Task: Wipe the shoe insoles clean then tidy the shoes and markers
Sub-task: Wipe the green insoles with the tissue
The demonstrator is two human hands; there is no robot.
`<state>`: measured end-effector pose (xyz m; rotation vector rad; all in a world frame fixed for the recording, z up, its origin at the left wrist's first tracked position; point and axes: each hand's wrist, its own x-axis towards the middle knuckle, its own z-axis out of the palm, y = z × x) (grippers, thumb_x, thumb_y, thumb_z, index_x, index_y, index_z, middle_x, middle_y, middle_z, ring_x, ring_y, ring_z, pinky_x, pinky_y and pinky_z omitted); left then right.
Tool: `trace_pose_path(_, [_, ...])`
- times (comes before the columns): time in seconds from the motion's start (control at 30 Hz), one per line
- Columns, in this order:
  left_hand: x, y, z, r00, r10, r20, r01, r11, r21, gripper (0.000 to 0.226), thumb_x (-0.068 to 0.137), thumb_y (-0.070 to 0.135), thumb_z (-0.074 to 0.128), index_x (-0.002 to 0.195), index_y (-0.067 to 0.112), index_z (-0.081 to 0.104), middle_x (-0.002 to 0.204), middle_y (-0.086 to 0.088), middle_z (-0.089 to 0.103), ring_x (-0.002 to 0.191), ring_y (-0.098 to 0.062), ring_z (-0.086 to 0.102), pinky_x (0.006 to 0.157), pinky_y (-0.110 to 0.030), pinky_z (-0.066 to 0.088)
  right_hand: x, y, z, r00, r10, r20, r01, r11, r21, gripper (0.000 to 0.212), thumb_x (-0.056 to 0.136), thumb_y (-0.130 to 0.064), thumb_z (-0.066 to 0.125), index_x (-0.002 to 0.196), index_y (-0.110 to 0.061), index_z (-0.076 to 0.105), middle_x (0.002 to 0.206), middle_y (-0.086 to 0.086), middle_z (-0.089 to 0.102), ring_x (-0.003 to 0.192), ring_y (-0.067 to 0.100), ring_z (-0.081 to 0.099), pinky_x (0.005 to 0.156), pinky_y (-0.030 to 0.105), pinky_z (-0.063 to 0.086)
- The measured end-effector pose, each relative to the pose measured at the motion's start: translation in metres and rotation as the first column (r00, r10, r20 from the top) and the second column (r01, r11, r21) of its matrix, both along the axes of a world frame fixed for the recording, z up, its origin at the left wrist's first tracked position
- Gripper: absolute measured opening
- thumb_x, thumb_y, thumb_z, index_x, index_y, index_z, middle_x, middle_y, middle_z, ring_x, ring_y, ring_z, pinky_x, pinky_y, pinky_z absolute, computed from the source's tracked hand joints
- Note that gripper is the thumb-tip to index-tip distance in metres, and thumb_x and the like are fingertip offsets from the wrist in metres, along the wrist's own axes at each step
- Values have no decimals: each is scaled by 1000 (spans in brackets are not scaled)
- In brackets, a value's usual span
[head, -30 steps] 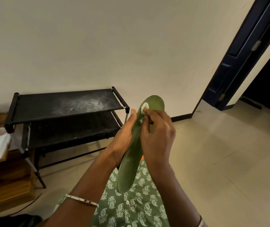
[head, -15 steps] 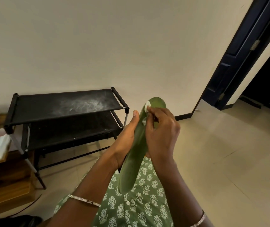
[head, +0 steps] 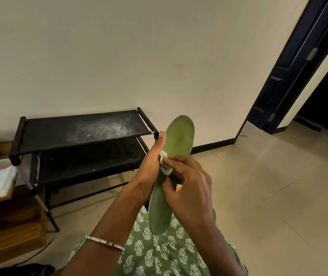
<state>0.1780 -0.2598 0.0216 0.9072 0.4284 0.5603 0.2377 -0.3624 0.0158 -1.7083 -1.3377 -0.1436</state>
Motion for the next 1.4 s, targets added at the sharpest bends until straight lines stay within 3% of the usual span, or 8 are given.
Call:
trace_pose_path(0.23, [-4,-6,5,998,-66,-12,66,998,2,63,94,57,49,127,6,65,105,-14,74,92,-24,72,81,-36,59,15,10,11,955,-174,240,161,984,71,18,78,-7,80,95,-15,79,92,-2,75,80,13,64,72,17,46])
trace_pose_path(0.4, [-1,-4,3,999,-43,-5,43,998,48,60,97,58,39,140,19,55,128,-16,66,99,-34,69,80,-50,57,46,29,18,946,-267,184,248,961,119,13,82,-20,79,95,-20,79,87,-4,75,84,20,58,72,41,50])
trace_pose_path(0.53, [-5,-2,4,999,32,-28,-31,998,60,66,93,61,47,120,2,61,113,-19,64,100,-32,64,96,-50,52,28,20,1,954,-194,229,172,979,114,15,82,-16,78,97,-19,79,90,-6,74,81,15,53,71,33,44])
trace_pose_path(0.67, [-3,-1,3,994,62,-90,-50,991,125,87,63,86,66,115,18,50,117,-10,49,102,-30,50,113,-57,36,14,11,-13,964,-145,224,132,989,74,15,83,-17,76,97,-21,78,94,-10,72,85,11,53,77,27,38])
trace_pose_path(0.8, [-2,-2,1,999,-4,-39,7,997,81,74,96,64,42,125,-1,61,120,-20,65,109,-34,63,97,-46,52,29,21,0,952,-221,212,204,974,101,13,80,-14,78,92,-17,77,92,-5,72,87,15,56,72,24,38])
trace_pose_path(1.0, [-2,-6,7,993,-114,30,111,990,92,60,99,62,28,128,26,66,129,-13,66,102,-43,68,63,-42,60,59,30,27,961,-273,45,248,923,295,5,84,-11,73,88,-14,71,92,-2,65,73,11,64,61,30,54])
trace_pose_path(1.33, [-4,-3,6,996,-57,68,57,998,-11,67,97,61,35,135,11,59,118,-13,70,100,-26,69,77,-45,60,44,34,2,980,-126,154,106,986,133,11,86,-11,74,96,-10,77,111,3,70,99,21,64,86,12,46])
trace_pose_path(1.4, [-7,-1,6,997,-34,70,39,997,-62,69,97,61,36,134,7,59,116,-16,68,101,-26,69,75,-40,61,38,30,-1,985,-76,158,60,993,106,14,87,-8,72,99,-11,77,108,1,72,99,18,64,83,26,55])
